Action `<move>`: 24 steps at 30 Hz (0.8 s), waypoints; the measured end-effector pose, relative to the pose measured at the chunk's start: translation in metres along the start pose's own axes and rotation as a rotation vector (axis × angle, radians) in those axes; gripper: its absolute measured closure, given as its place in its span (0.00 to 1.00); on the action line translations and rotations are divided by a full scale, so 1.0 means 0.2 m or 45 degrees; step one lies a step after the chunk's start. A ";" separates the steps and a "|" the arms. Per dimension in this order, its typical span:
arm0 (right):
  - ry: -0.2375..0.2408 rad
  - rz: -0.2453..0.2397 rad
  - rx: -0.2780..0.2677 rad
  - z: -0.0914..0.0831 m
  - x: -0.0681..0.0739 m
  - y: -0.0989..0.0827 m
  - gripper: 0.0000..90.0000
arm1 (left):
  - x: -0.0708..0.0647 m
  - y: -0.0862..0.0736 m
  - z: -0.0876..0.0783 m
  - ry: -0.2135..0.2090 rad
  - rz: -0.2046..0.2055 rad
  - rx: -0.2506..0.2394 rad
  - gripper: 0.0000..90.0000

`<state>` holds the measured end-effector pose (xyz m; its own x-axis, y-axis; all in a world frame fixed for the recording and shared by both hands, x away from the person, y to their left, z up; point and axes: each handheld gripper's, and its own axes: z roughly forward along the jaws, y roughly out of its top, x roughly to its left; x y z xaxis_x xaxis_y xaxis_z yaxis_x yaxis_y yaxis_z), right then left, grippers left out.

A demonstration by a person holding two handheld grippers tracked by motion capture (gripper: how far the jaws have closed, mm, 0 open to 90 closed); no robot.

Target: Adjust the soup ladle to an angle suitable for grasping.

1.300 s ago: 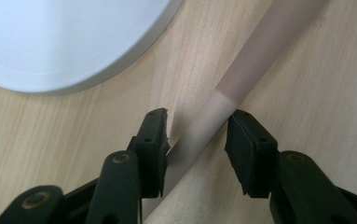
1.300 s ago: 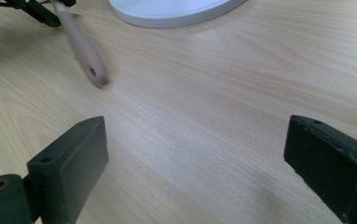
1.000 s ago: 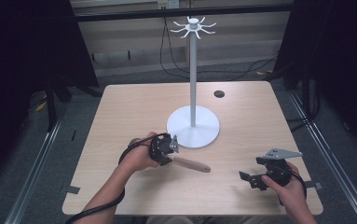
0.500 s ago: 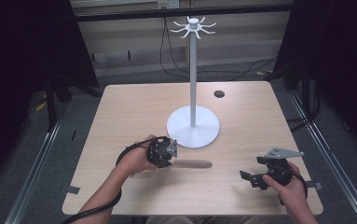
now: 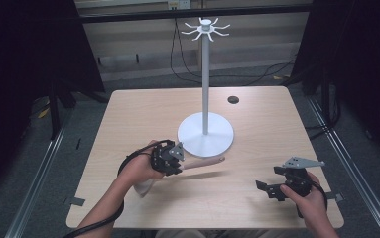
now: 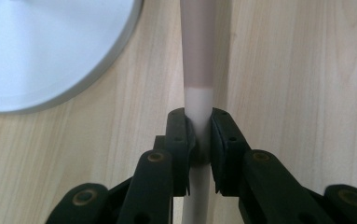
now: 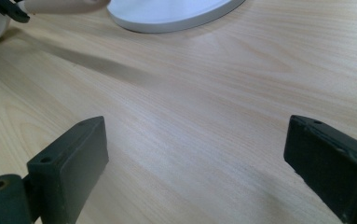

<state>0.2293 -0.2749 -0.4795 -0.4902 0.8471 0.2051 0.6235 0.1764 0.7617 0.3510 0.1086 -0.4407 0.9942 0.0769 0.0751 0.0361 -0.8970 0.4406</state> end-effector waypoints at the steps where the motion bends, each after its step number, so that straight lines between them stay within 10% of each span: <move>1: -0.001 0.001 -0.001 0.00 0.00 0.00 0.07 | 0.00 0.00 -0.01 0.008 -0.046 -0.031 0.88; 24: 0.013 0.000 -0.005 0.02 0.01 0.01 0.07 | 0.06 -0.03 -0.17 0.111 -0.365 -0.446 0.88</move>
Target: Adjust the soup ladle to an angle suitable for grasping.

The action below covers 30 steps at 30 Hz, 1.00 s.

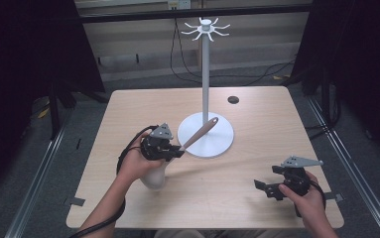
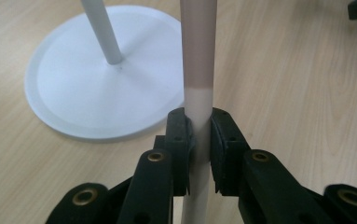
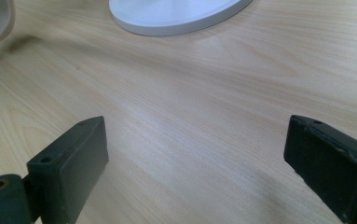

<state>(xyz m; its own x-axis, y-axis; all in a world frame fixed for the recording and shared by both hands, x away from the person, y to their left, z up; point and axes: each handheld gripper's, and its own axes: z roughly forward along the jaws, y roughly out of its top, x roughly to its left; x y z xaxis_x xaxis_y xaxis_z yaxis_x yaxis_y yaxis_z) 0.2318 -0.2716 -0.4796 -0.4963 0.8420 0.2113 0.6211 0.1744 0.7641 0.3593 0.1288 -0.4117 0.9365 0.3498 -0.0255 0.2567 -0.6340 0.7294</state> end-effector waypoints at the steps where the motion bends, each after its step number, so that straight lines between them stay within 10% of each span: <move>1: 0.000 -0.001 0.000 0.00 0.00 0.00 0.07 | 0.01 0.00 0.00 -0.007 -0.007 -0.021 0.88; 15: 0.002 -0.004 -0.002 0.00 0.00 0.00 0.07 | 0.02 0.01 -0.07 0.008 -0.137 -0.290 0.88; 30: 0.005 -0.009 0.005 0.01 0.01 0.01 0.07 | 0.02 0.07 -0.15 0.069 -0.162 -0.470 0.88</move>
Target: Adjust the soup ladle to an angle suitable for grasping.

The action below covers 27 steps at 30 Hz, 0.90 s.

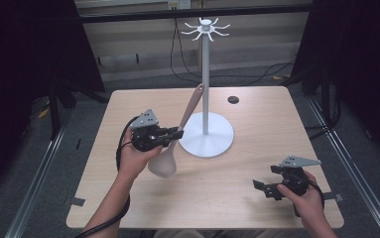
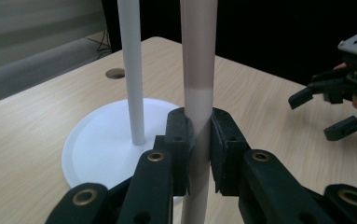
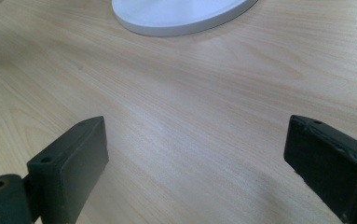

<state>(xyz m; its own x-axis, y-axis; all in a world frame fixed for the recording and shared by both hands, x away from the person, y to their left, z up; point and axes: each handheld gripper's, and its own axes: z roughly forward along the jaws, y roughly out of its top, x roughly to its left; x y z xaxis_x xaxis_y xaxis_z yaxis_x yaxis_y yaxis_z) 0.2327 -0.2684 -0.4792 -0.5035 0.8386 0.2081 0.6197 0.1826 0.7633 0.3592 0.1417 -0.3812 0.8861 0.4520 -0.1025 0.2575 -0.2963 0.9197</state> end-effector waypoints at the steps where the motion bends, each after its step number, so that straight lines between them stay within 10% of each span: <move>1: 0.000 -0.001 -0.001 0.00 0.00 0.00 0.07 | 0.00 0.01 0.00 0.002 0.002 -0.011 0.88; 27: 0.024 -0.024 0.005 0.05 0.02 0.04 0.07 | -0.06 0.16 -0.07 0.024 0.012 -0.218 0.88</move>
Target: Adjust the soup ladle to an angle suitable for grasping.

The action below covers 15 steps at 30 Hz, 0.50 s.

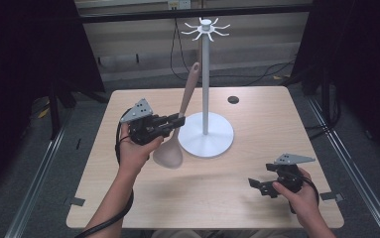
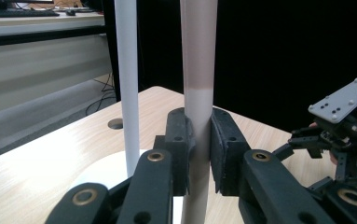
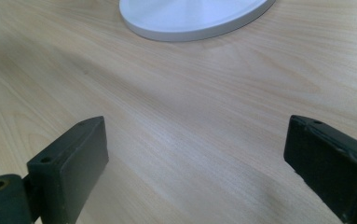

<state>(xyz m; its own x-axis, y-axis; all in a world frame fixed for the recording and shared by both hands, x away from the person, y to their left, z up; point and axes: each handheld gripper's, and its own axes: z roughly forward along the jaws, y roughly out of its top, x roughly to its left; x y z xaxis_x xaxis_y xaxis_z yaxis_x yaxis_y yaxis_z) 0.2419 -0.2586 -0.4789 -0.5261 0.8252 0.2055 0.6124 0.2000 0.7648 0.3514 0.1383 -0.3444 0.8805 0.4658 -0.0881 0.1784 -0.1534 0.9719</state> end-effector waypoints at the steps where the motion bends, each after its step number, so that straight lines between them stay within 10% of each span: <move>1: 0.003 -0.002 -0.002 0.00 0.00 0.00 0.07 | 0.00 0.01 0.00 -0.005 0.004 -0.004 0.88; 15: 0.006 0.000 0.001 0.00 0.00 0.00 0.07 | 0.01 0.10 -0.01 -0.009 -0.007 -0.069 0.88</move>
<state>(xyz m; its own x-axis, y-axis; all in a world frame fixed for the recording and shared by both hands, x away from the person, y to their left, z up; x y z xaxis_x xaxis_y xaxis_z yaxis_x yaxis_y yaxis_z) 0.2420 -0.2581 -0.4793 -0.5289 0.8227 0.2085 0.6129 0.2004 0.7643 0.3555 0.1384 -0.3243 0.8828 0.4600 -0.0949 0.1593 -0.1031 0.9818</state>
